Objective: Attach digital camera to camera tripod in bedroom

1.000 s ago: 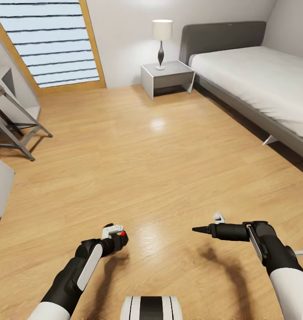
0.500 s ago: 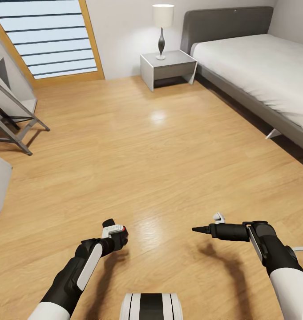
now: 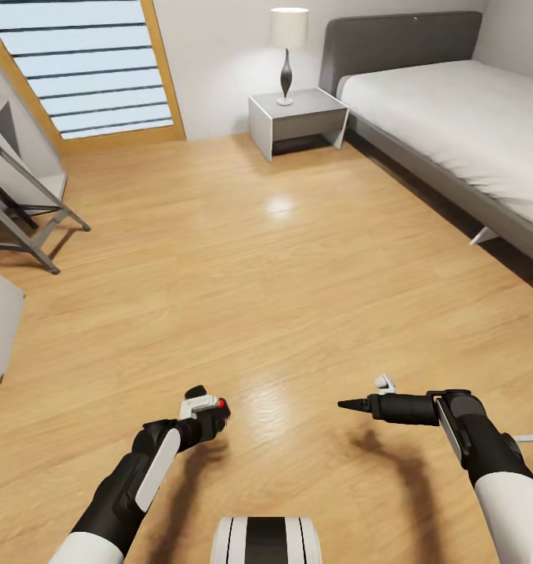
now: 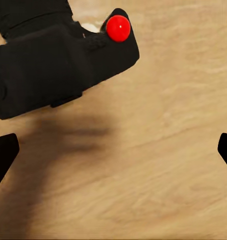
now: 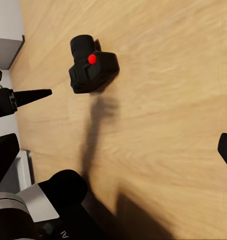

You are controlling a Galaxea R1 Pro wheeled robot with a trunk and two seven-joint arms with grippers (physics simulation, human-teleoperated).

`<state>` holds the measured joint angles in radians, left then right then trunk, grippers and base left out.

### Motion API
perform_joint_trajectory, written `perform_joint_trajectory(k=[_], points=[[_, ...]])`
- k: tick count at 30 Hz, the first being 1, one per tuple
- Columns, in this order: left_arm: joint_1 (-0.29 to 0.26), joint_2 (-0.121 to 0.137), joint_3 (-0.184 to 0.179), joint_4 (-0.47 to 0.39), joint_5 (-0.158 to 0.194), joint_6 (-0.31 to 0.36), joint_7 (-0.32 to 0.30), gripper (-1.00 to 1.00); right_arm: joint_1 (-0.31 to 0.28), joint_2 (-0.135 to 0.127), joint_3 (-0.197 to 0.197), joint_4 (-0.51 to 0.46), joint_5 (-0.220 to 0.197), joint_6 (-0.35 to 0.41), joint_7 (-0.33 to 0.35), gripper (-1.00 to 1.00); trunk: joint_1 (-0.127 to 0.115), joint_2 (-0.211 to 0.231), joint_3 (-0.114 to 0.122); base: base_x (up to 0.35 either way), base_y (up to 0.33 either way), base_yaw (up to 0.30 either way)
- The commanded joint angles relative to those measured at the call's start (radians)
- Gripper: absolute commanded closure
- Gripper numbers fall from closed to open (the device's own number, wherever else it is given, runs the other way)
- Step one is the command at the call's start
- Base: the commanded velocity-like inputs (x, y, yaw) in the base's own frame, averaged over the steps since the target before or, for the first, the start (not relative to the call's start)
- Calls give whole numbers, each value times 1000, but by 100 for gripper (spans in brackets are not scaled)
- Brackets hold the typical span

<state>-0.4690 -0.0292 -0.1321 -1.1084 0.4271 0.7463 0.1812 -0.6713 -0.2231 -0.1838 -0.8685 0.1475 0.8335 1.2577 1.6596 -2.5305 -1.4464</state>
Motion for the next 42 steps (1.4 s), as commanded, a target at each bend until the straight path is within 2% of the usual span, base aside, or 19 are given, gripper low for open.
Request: perform_joint_trajectory(k=[1, 13, 22, 31, 42], points=[[0, 0, -1, -6, 11, 4, 9, -100, -1, 1, -3, -1, 10, 7, 9, -100, 0, 0, -1, 0, 259, 0], [0, 2, -1, -17, 10, 6, 9, -100, -1, 1, -3, -1, 10, 7, 9, -100, 0, 0, -1, 0, 266, 0], [0, 3, -1, -18, 10, 7, 9, -100, -1, 1, -3, -1, 10, 7, 9, -100, 0, 0, -1, 0, 58, 0], [0, 2, -2, -17, 10, 7, 9, -100, -1, 1, -3, -1, 10, 7, 9, -100, 0, 0, -1, 0, 188, 0], [0, 3, -3, -13, 10, 7, 9, -100, -1, -1, -4, -2, 9, 6, 9, -100, 0, 0, -1, 0, 20, 0]])
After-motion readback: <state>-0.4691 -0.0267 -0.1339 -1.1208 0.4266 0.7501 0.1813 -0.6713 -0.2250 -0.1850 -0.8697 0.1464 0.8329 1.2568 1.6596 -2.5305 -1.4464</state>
